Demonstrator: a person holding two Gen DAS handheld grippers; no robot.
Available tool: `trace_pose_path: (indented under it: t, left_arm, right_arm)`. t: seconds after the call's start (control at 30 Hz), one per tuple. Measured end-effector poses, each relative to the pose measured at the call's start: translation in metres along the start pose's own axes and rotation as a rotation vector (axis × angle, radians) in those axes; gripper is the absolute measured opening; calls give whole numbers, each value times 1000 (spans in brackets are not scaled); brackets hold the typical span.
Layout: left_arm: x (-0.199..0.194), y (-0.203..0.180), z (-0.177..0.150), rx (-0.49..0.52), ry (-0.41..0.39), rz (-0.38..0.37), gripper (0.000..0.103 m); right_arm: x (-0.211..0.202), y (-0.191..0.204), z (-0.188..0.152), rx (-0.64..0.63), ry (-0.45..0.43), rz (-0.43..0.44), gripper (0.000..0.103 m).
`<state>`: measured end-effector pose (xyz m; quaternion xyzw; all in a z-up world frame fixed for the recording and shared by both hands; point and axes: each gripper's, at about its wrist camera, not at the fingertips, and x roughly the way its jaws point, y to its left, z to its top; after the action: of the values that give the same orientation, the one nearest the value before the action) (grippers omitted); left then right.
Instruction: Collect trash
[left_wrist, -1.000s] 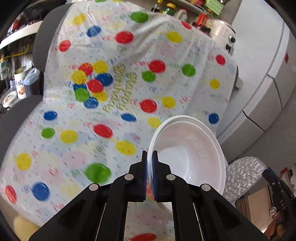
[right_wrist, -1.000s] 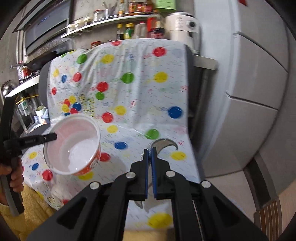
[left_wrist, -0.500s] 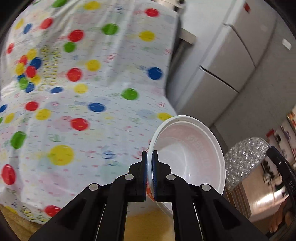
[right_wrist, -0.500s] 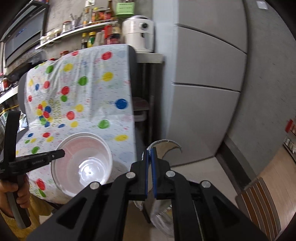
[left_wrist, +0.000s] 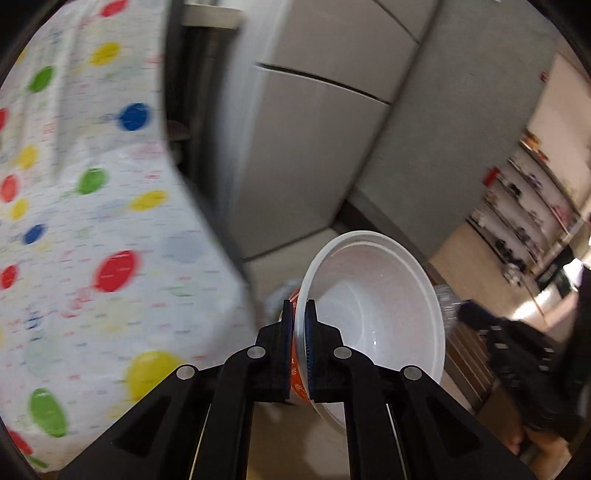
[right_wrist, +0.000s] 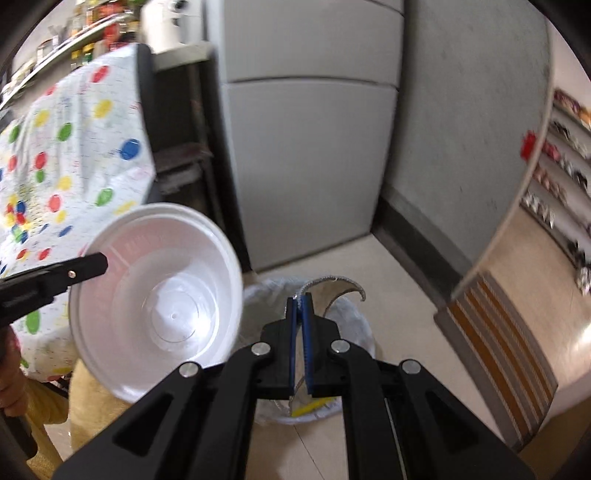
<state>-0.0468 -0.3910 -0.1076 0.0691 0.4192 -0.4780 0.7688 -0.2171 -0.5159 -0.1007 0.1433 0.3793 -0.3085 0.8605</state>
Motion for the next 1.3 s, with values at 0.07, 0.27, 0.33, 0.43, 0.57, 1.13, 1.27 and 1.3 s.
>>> trace_pose_path:
  t: [0.07,0.27,0.33,0.43,0.57,1.13,1.27,1.3]
  left_arm:
    - [22,-13,-1,23,42,-17,6]
    - [90,-21,-4,28,140,3,7]
    - [106,-24,-1,55,166,-3,11]
    - [111,-28,3,98,155,15,42]
    - [85,-31,7,134,82,-5,52]
    - [-61,53,-35,94,4,209,92]
    - [-81,73,-45,73,10,291,94]
    - [-85,79,-48,64,18,299,94]
  right_arm:
    - [9,-13,-6,30,22,-1,4]
    - [47,-41,-10,118,88,19,4]
    - [55,-45,-6,138,98,23,5]
    - [61,-47,-2,149,97,25,25]
    - [53,-43,-1,161,86,53,30]
    - [-57,70,-27,73,16,95,97]
    - [-75,90,-29,42,4,88,97]
    - [-76,94,-30,29,9,83,97]
